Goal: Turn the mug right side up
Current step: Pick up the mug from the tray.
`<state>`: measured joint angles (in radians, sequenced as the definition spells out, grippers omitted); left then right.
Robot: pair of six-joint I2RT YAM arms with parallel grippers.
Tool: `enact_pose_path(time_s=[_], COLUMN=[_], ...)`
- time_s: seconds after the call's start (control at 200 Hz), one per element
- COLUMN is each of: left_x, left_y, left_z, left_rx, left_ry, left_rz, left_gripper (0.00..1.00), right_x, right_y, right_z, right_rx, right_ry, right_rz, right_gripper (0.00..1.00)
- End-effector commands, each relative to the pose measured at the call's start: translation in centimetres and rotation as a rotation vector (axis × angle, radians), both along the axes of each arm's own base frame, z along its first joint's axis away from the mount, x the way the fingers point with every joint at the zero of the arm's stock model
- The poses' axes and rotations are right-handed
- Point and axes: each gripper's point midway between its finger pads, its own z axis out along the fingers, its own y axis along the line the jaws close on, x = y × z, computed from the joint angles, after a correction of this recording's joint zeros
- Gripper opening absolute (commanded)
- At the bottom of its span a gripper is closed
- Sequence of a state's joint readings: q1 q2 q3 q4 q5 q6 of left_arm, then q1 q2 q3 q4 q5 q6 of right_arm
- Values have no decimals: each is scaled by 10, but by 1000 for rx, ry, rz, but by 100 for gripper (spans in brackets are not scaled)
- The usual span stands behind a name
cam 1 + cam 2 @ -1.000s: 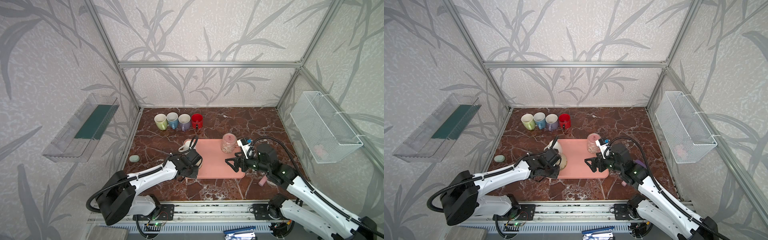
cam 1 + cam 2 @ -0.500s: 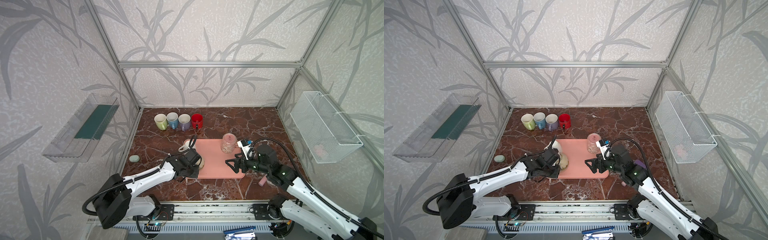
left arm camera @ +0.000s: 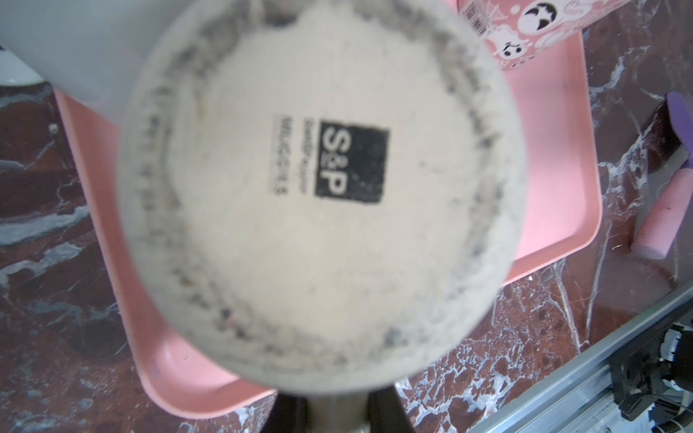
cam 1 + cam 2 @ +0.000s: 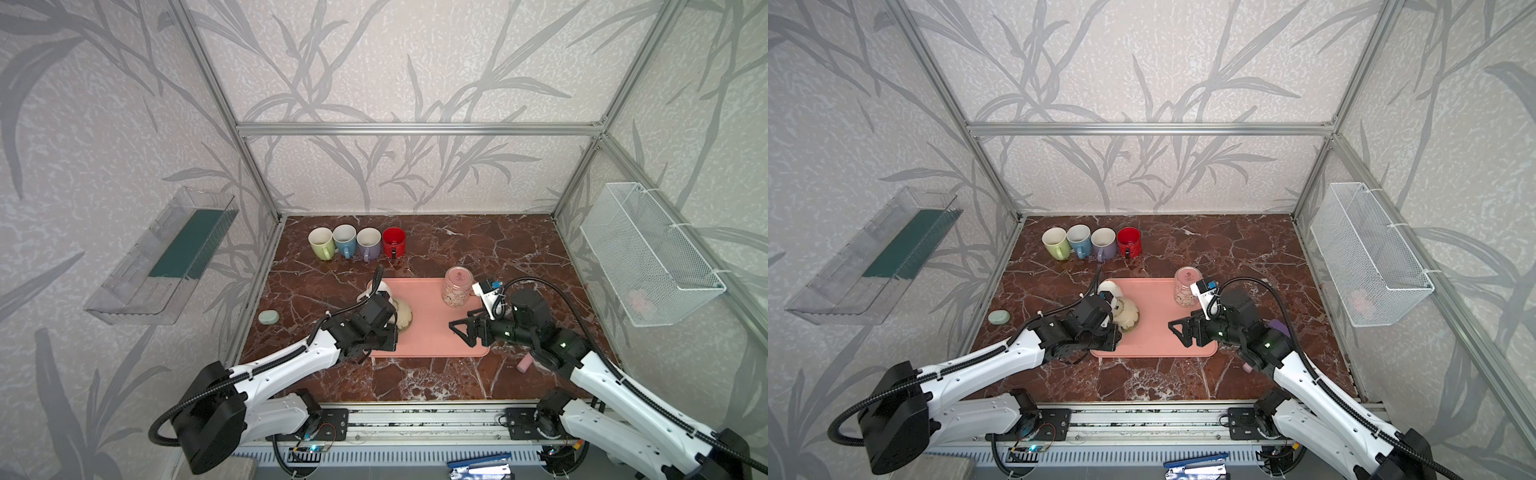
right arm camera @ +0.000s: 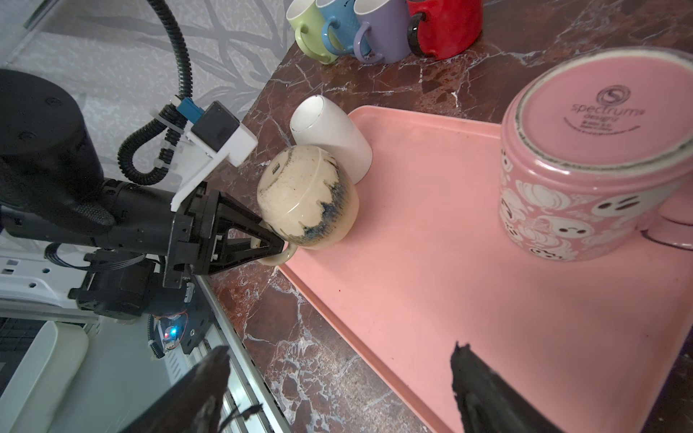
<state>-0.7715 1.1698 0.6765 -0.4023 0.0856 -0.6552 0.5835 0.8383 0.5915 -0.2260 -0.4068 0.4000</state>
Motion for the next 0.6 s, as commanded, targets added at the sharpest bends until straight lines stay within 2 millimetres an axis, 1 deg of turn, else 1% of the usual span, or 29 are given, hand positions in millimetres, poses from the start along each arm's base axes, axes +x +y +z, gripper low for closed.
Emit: enact_pose_path(time_s=[0.0,0.16,0.355,0.445,0.595], left_x=[25,31,36,40,46], left_y=[-19,-24,-31,-35,-41], left_z=[50,66,85,99,128], left_rx=[-170,-261,-371,-434,-532], left_ry=[-143,-175,-199,-224,-275], left_rz=[23,28,27,27,18], left_gripper=[0,0,0,0,0], right_x=[2,3,-2,-3,-5], right_y=[3,1,6,10,16], right_z=[5,5,8,12,18], right_rx=[66,131,180,207,258], right_ry=[13,48,58,60,69], right_rz=[8,9,47,64,97], right_gripper=[91,91,91,91,86])
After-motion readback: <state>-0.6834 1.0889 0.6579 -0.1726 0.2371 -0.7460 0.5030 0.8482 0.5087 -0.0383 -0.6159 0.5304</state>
